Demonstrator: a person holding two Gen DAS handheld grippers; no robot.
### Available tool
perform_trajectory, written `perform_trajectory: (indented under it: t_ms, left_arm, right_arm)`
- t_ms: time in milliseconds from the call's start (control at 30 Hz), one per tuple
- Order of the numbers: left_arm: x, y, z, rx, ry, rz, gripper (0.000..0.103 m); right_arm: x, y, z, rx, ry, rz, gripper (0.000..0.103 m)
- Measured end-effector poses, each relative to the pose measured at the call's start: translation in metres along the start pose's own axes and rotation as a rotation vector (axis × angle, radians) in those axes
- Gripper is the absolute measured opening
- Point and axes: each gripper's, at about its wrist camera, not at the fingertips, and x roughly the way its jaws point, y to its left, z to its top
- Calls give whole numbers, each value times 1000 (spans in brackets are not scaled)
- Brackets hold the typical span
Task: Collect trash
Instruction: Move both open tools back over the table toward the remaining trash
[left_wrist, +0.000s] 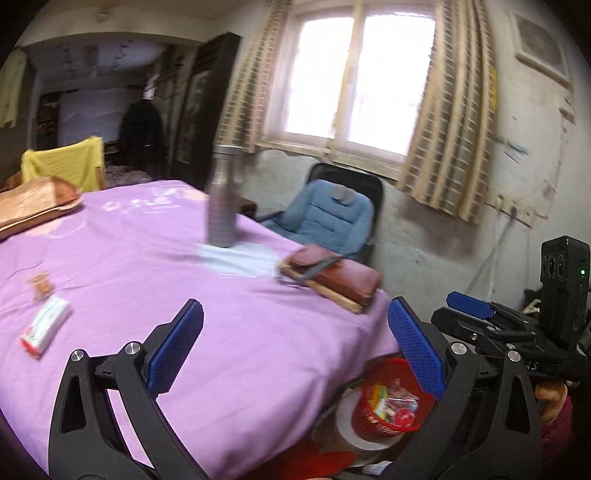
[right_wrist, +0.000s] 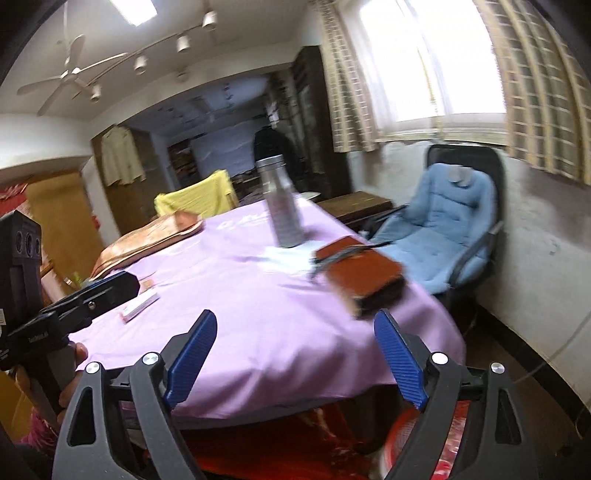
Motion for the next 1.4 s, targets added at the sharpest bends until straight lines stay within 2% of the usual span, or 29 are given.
perform_trajectory:
  t_ms: [167, 333, 500, 633, 700, 800, 967, 1033, 1167, 1300, 1400]
  left_arm:
    - [-11, 52, -4, -46, 2, 103, 96]
    - [-16, 111, -5, -73, 25, 236, 96]
    - [-17, 170, 0, -97, 62, 377, 96]
    - [-13, 244, 3, -207, 135, 478, 96]
    - [-11, 277, 2, -290, 164, 477, 96]
    - [-6, 311, -2, -388, 196, 432, 96]
    - [14, 319, -6, -359, 235, 428, 96]
    - [20, 318, -12, -343, 276, 430, 96]
    - [19, 324, -19, -306, 309, 530, 96]
    - [5, 354, -25, -425, 302, 581, 96]
    - [3, 365, -33, -471, 339, 599, 96]
  right_arm:
    - [40, 48, 7, -65, 50, 73, 88]
    - [83, 89, 12, -107, 108, 147, 89]
    - [121, 114, 18, -126, 139, 187, 90]
    - [154, 124, 26, -109, 147, 204, 90]
    - [171, 128, 28, -94, 152, 206, 90]
    - [197, 130, 33, -58, 168, 221, 91]
    - [220, 133, 33, -36, 182, 242, 92]
    - [225, 131, 33, -31, 182, 242, 92]
    - [231, 128, 32, -17, 173, 239, 94]
    - [236, 127, 28, -33, 178, 220, 94]
    - [236, 126, 29, -34, 168, 239, 96]
